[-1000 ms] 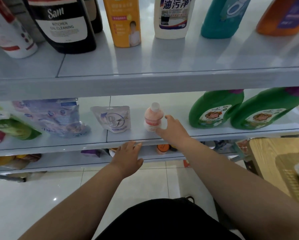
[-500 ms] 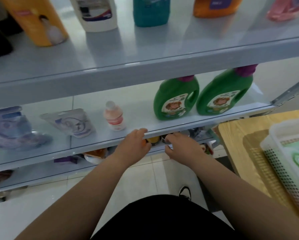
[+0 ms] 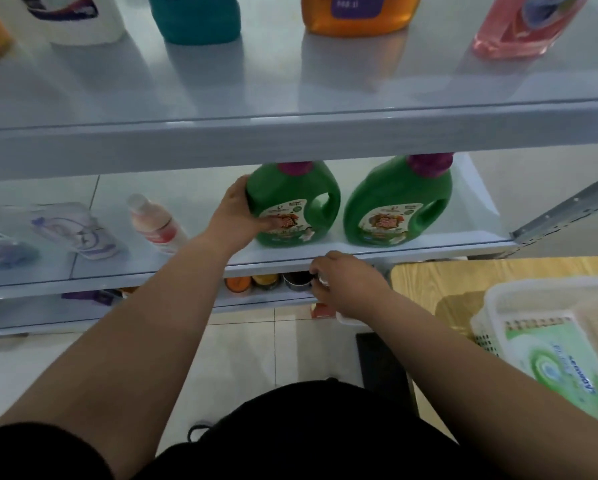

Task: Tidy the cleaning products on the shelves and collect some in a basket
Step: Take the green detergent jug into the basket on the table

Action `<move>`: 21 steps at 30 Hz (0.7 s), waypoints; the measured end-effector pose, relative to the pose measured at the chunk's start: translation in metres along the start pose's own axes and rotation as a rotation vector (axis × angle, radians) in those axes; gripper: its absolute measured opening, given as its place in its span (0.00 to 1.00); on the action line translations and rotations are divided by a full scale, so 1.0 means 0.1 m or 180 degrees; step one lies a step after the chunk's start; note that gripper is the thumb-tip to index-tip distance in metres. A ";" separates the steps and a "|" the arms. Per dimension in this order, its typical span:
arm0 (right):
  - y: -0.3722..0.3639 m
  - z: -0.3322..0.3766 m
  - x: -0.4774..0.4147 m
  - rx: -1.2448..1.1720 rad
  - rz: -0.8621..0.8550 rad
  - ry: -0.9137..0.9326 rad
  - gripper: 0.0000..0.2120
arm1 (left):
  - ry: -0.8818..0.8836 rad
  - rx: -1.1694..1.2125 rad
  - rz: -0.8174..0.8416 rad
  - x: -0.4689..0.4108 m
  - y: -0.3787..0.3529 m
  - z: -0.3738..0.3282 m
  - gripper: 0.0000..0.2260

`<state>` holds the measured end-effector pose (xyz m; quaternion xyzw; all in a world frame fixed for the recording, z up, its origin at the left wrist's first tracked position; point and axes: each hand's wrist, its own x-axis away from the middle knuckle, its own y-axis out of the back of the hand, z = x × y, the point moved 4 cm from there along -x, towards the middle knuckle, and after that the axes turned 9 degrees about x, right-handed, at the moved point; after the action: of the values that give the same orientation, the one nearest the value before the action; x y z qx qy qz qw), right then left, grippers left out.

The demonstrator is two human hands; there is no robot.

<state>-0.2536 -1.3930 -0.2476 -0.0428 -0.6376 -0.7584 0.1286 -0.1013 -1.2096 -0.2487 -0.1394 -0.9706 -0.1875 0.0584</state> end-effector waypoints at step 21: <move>-0.54 0.60 0.37 -0.4930 -0.0087 -0.0931 0.29 | 0.0794 0.2043 0.0387 1.36 0.54 0.41 0.40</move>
<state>-0.3085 -1.3313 -0.2794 -0.2117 0.0613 -0.9749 -0.0324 -0.2181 -1.1118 -0.2456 -0.1474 -0.9554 0.1155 0.2285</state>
